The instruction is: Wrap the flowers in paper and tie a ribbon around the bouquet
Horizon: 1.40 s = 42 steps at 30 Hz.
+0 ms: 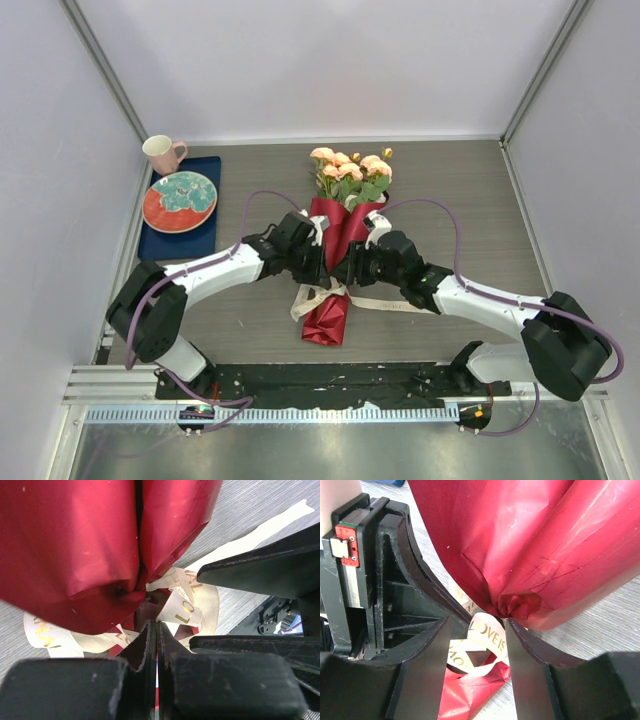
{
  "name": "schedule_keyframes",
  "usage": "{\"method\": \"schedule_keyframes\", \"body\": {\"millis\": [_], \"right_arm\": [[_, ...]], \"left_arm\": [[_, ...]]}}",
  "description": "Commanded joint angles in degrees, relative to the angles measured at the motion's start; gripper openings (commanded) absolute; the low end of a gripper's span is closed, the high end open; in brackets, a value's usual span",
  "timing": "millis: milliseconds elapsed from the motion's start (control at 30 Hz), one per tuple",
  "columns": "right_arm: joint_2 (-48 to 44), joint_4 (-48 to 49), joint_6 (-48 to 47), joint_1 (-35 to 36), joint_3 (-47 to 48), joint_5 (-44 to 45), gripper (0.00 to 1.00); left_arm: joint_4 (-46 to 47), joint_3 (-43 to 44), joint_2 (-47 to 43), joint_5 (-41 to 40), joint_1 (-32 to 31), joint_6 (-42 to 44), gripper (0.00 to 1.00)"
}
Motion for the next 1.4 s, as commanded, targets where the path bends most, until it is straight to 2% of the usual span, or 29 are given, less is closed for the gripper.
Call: {"method": "schedule_keyframes", "body": {"millis": [0,300,367,500,533,633,733,767,900,1000,1033,1133,1200,1267,1333,1367], "right_arm": [[1.07,1.67,-3.08,0.23,0.70,-0.53,0.53],[2.22,1.76,-8.96,0.85,1.49,-3.52,0.46],[2.74,1.58,-9.41,0.94,1.93,-4.05,0.44],[3.62,1.05,-10.03,1.11,2.01,-4.23,0.45],[3.71,0.88,-10.11,1.20,2.10,-3.88,0.45],[3.62,0.18,-10.29,1.20,2.71,-2.30,0.42],[2.66,-0.96,-10.73,1.20,3.59,-0.37,0.40],[2.57,-1.32,-11.08,1.20,3.94,-0.19,0.44],[3.35,-2.81,-11.87,1.20,5.44,-1.15,0.44],[4.15,-2.99,-11.87,1.20,5.97,-2.29,0.33],[4.33,-3.08,-11.87,1.20,6.06,-2.38,0.25],[4.15,-2.64,-11.26,1.20,6.15,-2.91,0.11],[3.98,-2.73,-11.17,1.20,6.23,-2.73,0.06],[3.45,-2.99,-11.34,1.20,6.15,-2.64,0.15],[3.10,-3.08,-11.87,1.20,5.71,-2.73,0.30],[3.27,-2.90,-11.96,1.11,5.53,-2.91,0.32]], "left_arm": [[2.60,-0.84,-1.95,-0.45,0.25,-0.60,0.02],[-0.29,1.01,-4.94,-1.59,0.51,-0.16,0.03],[-0.74,0.92,-5.73,-1.59,0.86,-0.33,0.06],[-3.02,-0.22,-9.76,-1.85,3.14,-1.03,0.16],[-3.37,-1.53,-10.73,-2.64,3.50,-1.82,0.25],[-5.04,-5.74,-15.38,-4.48,5.08,-4.62,0.44],[-4.61,-11.27,-20.74,-4.66,5.43,-6.66,0.52],[-4.69,-12.60,-22.07,-4.75,5.43,-8.05,0.52],[-5.40,-18.14,-28.66,-5.63,5.52,-12.10,0.53],[-4.87,-22.01,-32.80,-6.60,5.52,-14.13,0.53],[-4.52,-23.50,-33.24,-6.51,5.61,-14.22,0.53],[-3.30,-26.23,-33.60,-5.72,5.52,-16.50,0.55],[-2.15,-27.90,-33.51,-4.58,5.61,-17.73,0.56],[-1.62,-28.70,-33.86,-4.31,5.61,-17.82,0.56],[-1.53,-29.40,-35.00,-4.23,5.52,-18.00,0.56],[-0.92,-29.66,-35.52,-3.96,5.52,-18.00,0.56]]}}
